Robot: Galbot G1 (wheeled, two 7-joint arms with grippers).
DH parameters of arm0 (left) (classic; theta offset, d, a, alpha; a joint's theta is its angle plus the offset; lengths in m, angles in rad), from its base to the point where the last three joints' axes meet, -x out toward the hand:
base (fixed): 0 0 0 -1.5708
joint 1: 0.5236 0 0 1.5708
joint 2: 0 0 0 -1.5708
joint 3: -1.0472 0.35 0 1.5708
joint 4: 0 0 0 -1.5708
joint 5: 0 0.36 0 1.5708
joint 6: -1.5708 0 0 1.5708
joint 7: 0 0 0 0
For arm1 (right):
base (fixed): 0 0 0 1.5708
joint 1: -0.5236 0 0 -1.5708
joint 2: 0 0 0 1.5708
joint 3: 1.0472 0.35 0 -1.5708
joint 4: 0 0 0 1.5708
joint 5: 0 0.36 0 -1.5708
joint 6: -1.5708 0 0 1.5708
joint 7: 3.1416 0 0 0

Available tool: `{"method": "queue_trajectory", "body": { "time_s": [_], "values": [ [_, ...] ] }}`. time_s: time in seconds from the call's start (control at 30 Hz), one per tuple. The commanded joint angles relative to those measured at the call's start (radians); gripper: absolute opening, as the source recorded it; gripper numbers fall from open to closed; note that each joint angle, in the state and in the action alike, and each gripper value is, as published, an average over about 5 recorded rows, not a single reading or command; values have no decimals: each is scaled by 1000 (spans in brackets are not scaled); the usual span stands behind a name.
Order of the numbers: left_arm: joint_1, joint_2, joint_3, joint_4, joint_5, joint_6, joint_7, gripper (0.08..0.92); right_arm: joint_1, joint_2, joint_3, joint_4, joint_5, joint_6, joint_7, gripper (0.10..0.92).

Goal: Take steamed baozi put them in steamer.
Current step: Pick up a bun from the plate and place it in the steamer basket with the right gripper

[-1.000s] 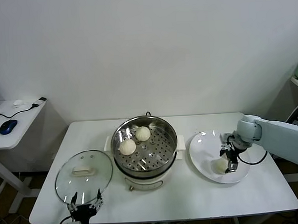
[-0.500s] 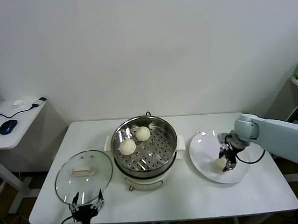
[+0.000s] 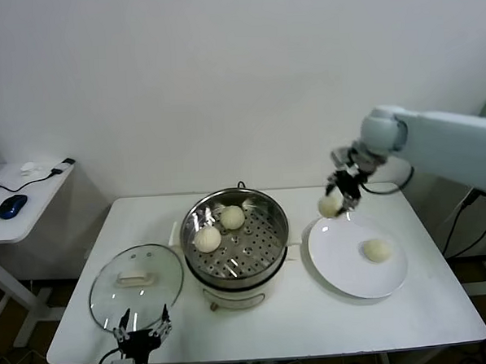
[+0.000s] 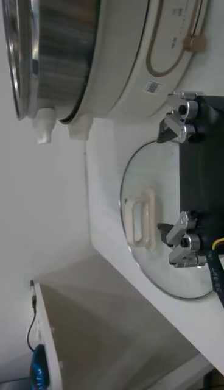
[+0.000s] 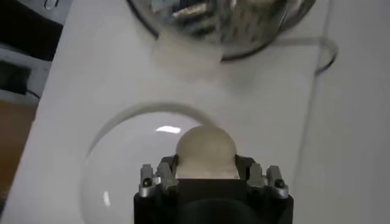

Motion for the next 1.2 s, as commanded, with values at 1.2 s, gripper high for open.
{"method": "queue_trajectory", "body": {
  "time_s": [1.2],
  "values": [
    [13,-5,-22,-13,-16,-5,-7,823,-234,395,31,80,-540,528,162,661]
  ]
}}
